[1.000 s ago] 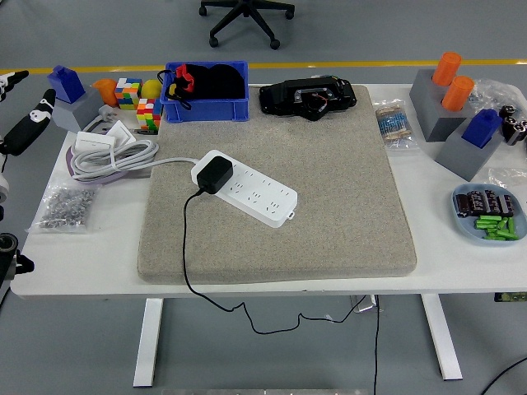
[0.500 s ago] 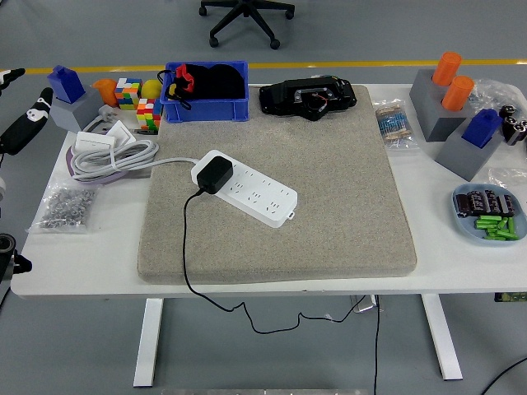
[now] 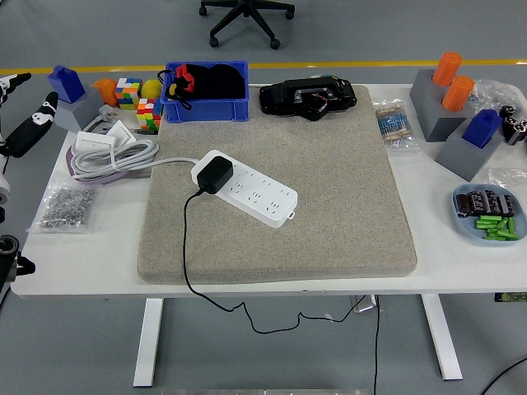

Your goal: Press the white button,pick up the black plug,place it near the board,insert it into the board

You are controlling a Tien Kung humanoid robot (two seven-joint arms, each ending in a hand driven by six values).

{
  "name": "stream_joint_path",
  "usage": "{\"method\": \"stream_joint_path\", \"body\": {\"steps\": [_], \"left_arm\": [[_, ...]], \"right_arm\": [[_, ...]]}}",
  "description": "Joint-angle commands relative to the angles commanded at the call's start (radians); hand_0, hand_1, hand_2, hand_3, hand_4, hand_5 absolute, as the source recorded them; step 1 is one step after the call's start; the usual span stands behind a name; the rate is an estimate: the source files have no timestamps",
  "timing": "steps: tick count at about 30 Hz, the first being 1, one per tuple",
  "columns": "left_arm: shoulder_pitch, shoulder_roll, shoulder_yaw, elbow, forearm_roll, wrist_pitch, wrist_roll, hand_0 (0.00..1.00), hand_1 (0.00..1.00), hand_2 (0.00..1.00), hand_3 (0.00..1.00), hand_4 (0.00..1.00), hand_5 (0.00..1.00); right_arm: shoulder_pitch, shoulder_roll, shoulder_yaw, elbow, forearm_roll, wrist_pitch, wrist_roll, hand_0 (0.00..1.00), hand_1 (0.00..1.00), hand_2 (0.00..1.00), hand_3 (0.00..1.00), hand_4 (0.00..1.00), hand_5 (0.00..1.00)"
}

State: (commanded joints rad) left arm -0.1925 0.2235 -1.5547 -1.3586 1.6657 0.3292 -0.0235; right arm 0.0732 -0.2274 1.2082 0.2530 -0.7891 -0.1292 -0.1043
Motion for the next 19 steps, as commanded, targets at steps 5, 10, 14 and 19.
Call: {"method": "stream_joint_path", "body": {"steps": [5, 10, 14, 19], "left_arm": [[-0.009, 0.001, 0.001, 0.002, 0.000, -0.002, 0.002, 0.919, 0.927, 0.862, 0.770, 0.745, 0.517], [-0.008, 0.001, 0.004, 0.002, 0.000, -0.005, 0.005, 0.919, 0.927, 0.862, 0.770, 0.745, 0.517], [-0.008, 0.000, 0.009, 0.004, -0.001, -0.006, 0.006, 0.921, 0.927, 0.861, 0.766, 0.744, 0.518], [-0.007, 0.000, 0.013, 0.005, -0.001, -0.008, 0.007, 0.921, 0.927, 0.861, 0.766, 0.744, 0.518]], "right_arm": [[-0.007, 0.001, 0.001, -0.004, 0.002, 0.002, -0.001, 0.640, 0.575, 0.581, 0.539, 0.644, 0.324], [-0.009, -0.001, 0.004, -0.002, 0.001, 0.001, 0.000, 0.640, 0.575, 0.581, 0.539, 0.644, 0.324], [-0.009, -0.001, 0.008, 0.002, -0.002, 0.000, 0.001, 0.639, 0.575, 0.581, 0.538, 0.644, 0.324], [-0.010, 0.001, 0.005, 0.002, -0.002, 0.001, 0.000, 0.639, 0.575, 0.581, 0.538, 0.644, 0.324]]}}
